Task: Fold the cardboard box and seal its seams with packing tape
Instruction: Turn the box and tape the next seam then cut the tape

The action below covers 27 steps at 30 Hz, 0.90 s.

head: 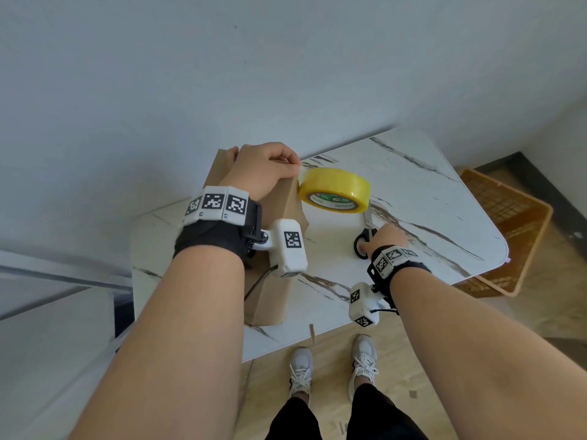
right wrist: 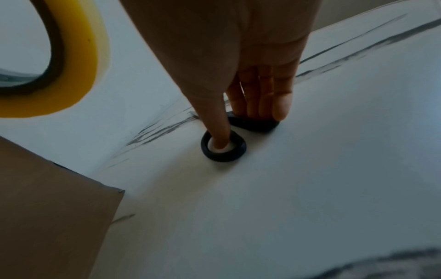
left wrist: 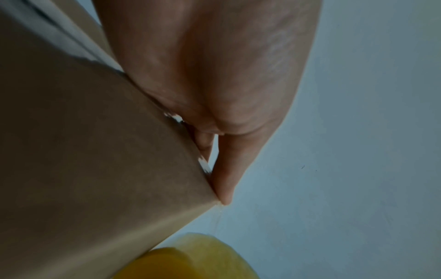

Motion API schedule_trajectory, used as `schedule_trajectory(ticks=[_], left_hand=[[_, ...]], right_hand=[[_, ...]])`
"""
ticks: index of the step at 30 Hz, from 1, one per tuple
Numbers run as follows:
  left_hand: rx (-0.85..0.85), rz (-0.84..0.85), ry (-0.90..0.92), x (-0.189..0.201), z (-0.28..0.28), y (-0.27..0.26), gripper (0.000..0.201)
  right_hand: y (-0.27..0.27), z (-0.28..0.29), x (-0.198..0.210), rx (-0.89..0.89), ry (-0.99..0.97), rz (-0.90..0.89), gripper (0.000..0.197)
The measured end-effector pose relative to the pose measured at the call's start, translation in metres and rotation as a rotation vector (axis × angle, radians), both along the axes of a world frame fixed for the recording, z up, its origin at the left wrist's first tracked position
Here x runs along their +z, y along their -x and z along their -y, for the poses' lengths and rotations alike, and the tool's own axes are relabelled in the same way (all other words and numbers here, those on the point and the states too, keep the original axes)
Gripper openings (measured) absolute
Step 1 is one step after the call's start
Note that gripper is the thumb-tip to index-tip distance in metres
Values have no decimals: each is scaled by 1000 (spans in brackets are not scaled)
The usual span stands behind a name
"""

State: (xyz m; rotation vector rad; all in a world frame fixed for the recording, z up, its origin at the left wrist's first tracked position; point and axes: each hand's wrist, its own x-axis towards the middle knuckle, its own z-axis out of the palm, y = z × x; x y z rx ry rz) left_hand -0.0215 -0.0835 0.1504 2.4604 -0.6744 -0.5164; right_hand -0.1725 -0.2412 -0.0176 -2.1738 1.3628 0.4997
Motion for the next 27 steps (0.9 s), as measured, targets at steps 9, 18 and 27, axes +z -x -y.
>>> schedule_trajectory(ticks=[9,18,27], left_hand=[[7,-13,2,0,1,0,8],[188,70,-96,-9,4,-16,14],[249,56,-128,-16,-7,-37,30]], right_hand=[[3,0,33,-103,-162,28,41],[-14,10,100,-267,-328,428,19],[-27,-31,148,26,-540,589,57]])
